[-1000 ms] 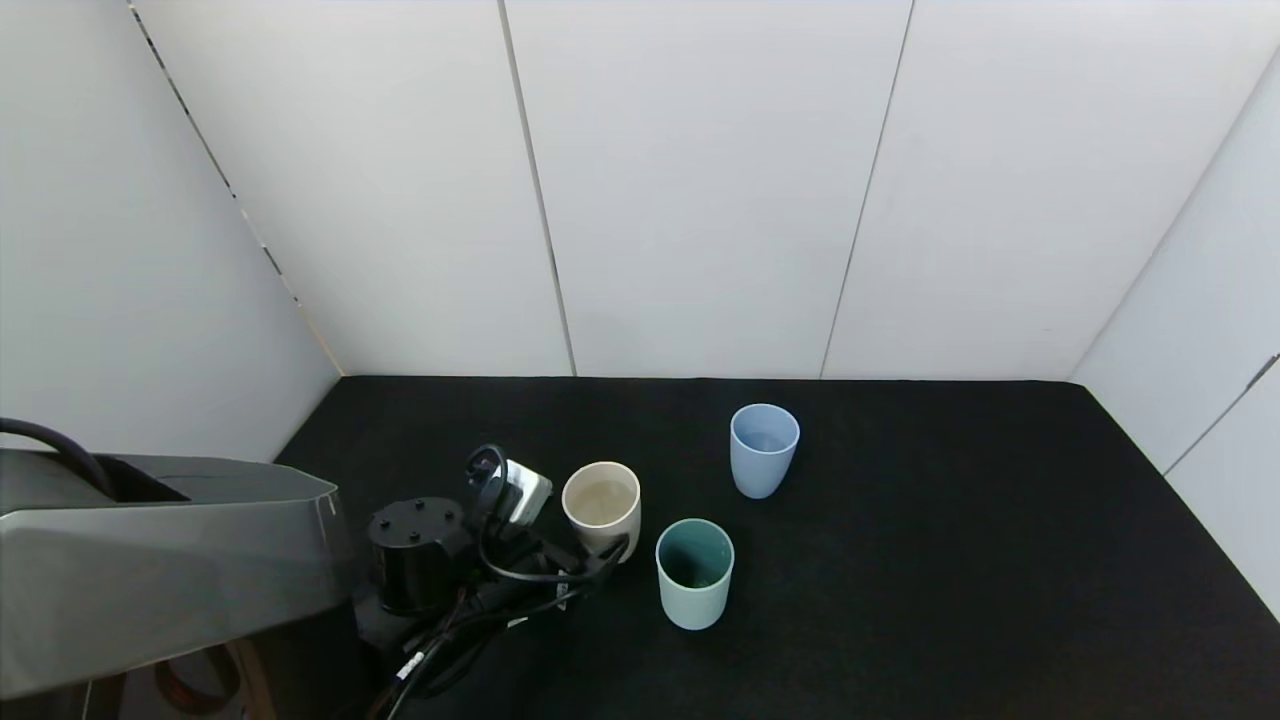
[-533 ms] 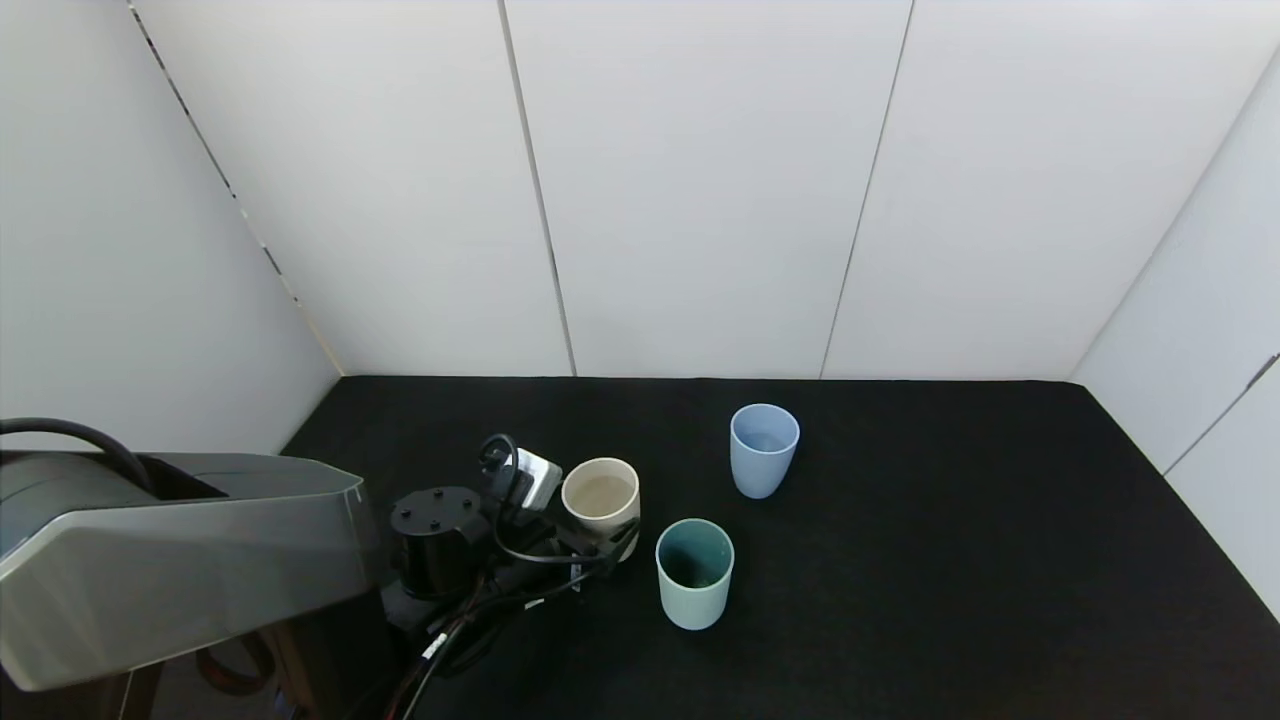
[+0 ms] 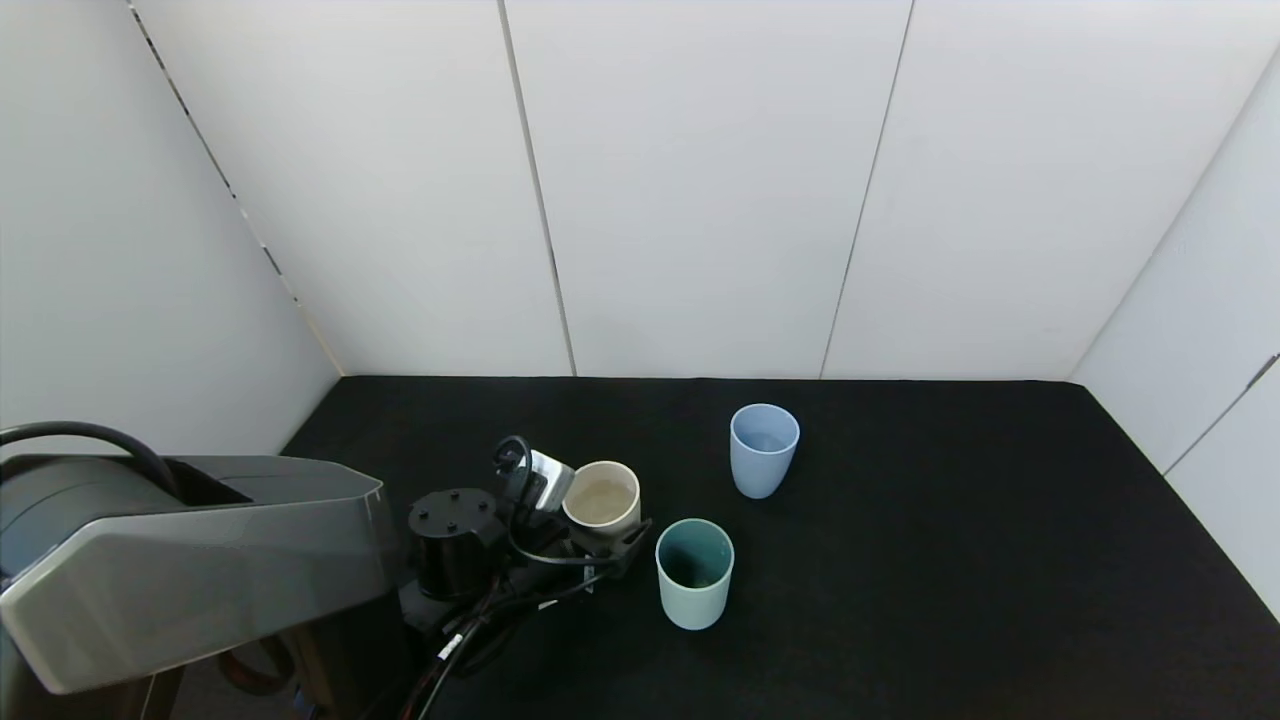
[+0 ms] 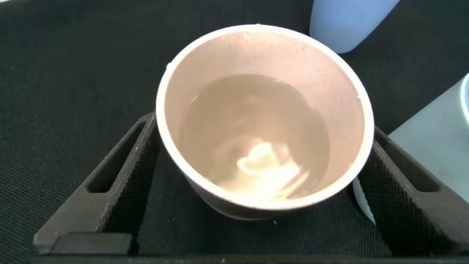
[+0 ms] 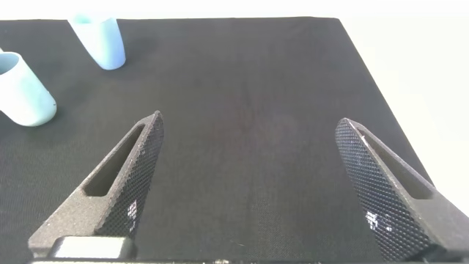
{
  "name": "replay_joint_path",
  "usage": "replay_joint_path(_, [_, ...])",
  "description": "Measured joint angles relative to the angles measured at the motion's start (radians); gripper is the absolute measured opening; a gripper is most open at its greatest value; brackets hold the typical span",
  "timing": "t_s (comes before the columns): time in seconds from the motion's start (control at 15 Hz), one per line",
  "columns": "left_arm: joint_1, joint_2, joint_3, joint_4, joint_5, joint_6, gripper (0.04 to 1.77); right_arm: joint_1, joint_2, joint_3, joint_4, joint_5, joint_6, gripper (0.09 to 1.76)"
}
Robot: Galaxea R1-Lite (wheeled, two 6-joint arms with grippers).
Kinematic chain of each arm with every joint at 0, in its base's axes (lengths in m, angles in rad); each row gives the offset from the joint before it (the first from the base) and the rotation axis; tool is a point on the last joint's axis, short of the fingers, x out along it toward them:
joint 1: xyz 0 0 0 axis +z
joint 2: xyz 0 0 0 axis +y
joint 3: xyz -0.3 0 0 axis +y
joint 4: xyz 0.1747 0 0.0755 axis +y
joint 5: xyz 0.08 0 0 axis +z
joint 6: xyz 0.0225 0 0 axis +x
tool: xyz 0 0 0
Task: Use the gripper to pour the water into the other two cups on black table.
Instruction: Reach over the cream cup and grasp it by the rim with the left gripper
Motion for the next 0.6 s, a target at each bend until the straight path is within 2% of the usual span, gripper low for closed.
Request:
replay_joint_path(0.53, [-0.003,0.008,-0.011,0.0,0.004,0.0,1.72,0.0,0.0,0.0,0.0,0.0,0.0,1.71])
replay_joint_path(0.6, [-0.003,0.008,-0.013,0.0,0.006,0.0,1.64,0.0,0.0,0.0,0.0,0.0,0.0,1.71])
